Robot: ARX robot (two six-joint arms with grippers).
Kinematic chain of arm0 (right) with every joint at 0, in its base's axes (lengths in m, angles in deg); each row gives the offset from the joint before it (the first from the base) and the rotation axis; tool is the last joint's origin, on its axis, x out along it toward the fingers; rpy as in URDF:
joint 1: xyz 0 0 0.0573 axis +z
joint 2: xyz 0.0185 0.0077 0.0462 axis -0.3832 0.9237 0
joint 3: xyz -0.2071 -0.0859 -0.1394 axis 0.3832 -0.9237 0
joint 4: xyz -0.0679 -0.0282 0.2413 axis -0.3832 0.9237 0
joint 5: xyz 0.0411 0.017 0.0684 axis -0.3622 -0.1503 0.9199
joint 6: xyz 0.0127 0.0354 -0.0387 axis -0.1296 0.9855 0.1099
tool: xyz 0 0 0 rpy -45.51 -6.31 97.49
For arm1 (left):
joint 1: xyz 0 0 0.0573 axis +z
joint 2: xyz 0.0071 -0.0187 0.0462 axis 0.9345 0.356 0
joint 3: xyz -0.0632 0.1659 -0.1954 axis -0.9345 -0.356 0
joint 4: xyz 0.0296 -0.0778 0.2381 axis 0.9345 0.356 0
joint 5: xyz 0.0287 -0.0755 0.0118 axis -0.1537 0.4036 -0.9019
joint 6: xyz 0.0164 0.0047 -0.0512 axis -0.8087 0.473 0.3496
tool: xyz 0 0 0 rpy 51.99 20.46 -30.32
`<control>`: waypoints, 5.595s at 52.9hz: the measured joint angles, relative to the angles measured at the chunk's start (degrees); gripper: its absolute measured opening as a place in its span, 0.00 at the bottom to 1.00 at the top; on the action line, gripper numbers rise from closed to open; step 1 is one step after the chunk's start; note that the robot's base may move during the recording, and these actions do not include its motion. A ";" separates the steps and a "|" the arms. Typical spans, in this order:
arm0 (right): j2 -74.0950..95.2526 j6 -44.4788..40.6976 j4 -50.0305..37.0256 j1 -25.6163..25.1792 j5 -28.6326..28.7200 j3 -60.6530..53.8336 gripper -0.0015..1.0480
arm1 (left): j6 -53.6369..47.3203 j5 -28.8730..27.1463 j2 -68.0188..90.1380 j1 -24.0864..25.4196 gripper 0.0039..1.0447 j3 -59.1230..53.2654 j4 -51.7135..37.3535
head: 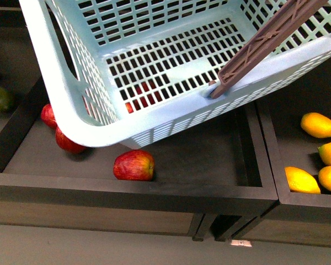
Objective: Pick lemon and mango into basket
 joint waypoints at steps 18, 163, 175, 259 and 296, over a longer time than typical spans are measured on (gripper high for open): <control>46.47 -17.49 -33.20 -0.02 -6.80 13.73 0.92 | 0.02 -0.13 0.15 -0.09 0.26 0.00 0.00; 69.96 -29.68 -22.34 -3.89 25.55 50.14 0.51 | 0.02 -0.09 0.24 -0.04 0.26 0.00 0.00; 56.57 -20.35 -24.52 -2.03 28.00 43.69 0.51 | 0.02 -0.09 0.24 -0.04 0.26 0.00 0.00; 31.98 -1.77 -41.72 16.70 -12.04 15.52 0.50 | 0.11 0.11 0.66 -0.15 0.26 0.02 0.00; 10.14 -1.44 -40.13 16.70 -12.35 -4.83 0.02 | -0.15 -0.02 0.66 -0.04 0.26 0.13 0.00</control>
